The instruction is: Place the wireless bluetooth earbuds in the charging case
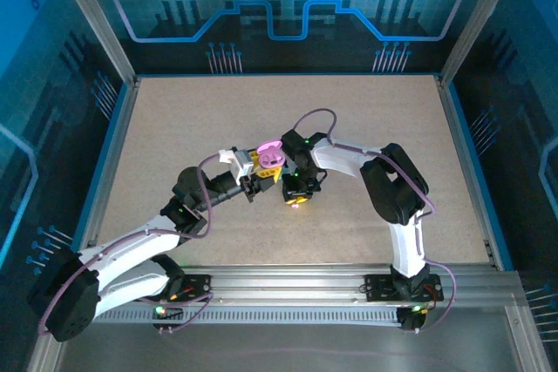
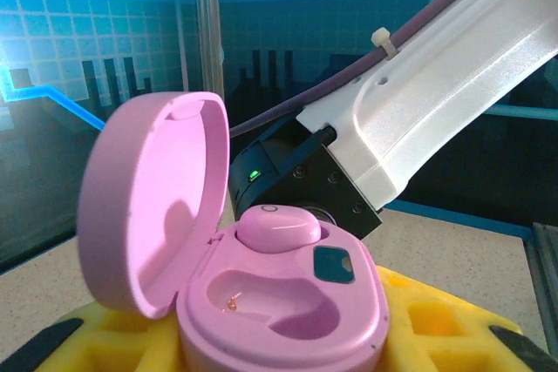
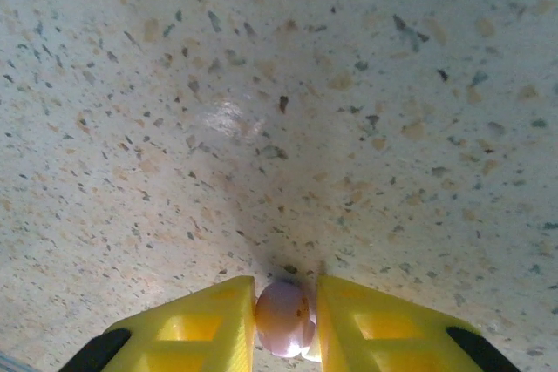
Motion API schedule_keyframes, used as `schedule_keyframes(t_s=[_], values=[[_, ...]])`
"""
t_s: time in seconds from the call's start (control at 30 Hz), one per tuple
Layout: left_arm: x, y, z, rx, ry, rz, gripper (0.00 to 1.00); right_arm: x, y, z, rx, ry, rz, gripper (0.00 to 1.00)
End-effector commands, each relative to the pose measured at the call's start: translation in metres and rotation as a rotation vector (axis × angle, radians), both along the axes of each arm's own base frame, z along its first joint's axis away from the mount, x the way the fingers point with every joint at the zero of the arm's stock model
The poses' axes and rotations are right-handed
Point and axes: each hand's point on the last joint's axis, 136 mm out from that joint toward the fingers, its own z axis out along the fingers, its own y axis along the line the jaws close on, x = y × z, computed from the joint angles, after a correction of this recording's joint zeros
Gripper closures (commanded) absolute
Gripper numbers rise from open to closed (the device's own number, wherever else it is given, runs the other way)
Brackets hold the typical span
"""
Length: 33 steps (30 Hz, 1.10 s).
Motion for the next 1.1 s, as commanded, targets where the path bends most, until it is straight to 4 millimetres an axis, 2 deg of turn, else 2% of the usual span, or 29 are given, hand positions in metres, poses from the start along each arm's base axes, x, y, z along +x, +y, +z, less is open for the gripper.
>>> schedule_keyframes(t_s=[0.0, 0.5, 0.7, 0.8, 0.9, 1.0, 1.07], values=[[-0.004, 0.003, 0.01, -0.018, -0.045, 0.011, 0.63, -0.008, -0.003, -0.005, -0.063, 0.012, 0.048, 0.73], [-0.006, 0.007, 0.012, -0.021, -0.054, 0.025, 0.63, -0.01, -0.01, -0.014, -0.137, 0.012, 0.076, 0.75], [-0.006, 0.008, 0.011, -0.019, -0.052, 0.028, 0.63, -0.004, -0.011, 0.001, -0.119, -0.031, 0.065, 0.79], [-0.005, 0.008, 0.01, -0.014, -0.049, 0.031, 0.63, 0.001, -0.015, 0.02, -0.06, -0.07, 0.031, 0.8], [-0.003, 0.007, 0.005, -0.008, -0.036, 0.035, 0.63, 0.007, -0.018, 0.049, 0.084, -0.104, -0.034, 0.8], [0.002, 0.005, -0.001, -0.002, -0.012, 0.039, 0.63, 0.015, -0.023, 0.089, 0.28, -0.155, -0.103, 0.81], [0.006, 0.003, -0.004, 0.001, 0.008, 0.041, 0.63, 0.019, -0.026, 0.123, 0.467, -0.17, -0.154, 0.81]])
